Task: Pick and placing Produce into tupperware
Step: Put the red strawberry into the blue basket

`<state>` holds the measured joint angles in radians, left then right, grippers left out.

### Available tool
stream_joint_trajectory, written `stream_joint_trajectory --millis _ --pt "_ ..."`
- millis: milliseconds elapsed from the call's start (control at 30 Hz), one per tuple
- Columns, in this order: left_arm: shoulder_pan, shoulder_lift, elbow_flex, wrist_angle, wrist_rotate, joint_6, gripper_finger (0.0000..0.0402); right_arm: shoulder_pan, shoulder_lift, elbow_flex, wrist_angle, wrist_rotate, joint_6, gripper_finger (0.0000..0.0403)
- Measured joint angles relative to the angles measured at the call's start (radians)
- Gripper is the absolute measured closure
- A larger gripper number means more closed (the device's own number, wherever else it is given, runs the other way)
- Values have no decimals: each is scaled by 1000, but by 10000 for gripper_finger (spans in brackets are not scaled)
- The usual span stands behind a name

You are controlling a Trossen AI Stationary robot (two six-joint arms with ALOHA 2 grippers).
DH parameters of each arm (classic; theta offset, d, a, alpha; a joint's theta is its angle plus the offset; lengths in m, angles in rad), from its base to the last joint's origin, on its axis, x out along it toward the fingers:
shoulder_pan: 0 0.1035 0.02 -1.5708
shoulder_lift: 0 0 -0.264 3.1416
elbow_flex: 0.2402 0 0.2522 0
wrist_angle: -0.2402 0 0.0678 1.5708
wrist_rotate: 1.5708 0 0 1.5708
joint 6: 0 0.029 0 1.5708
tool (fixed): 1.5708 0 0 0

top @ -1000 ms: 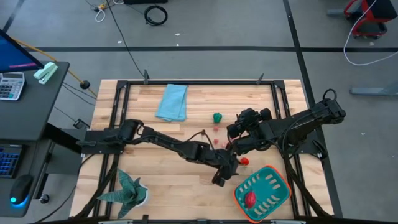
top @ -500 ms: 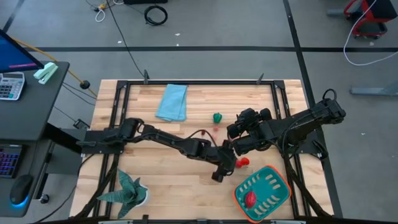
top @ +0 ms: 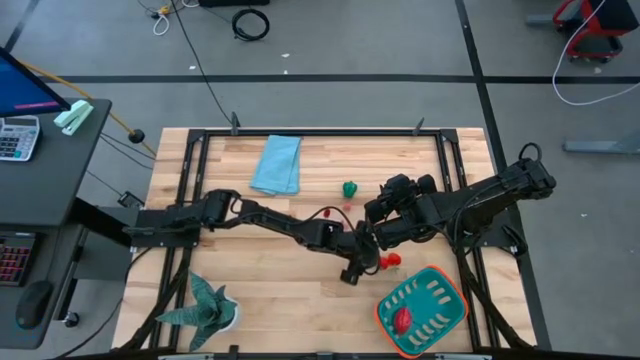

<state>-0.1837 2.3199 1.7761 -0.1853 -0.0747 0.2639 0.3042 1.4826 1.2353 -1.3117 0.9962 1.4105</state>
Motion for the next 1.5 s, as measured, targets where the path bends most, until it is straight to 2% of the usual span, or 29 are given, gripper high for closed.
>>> stream_joint_trajectory --millis 267,533,767,867,1000,1233,1500 --pt "-34 1 0 3 0 -52 151 0 0 0 3 -88 0 218" --pt "-78 2 0 97 -7 -70 154 18 0 0 8 -104 -24 218" --pt "-90 45 0 292 -64 -70 166 56 0 0 8 -105 -128 218" --pt "-83 75 0 325 -89 -75 168 71 0 0 8 -105 -171 218" --pt "-82 107 0 324 -136 -101 168 84 0 0 8 -104 -231 218" --pt "-83 117 0 324 -294 -89 168 85 0 0 7 -104 -310 218" --pt "-82 117 0 286 -316 -173 171 85 0 0 7 -106 -338 217"
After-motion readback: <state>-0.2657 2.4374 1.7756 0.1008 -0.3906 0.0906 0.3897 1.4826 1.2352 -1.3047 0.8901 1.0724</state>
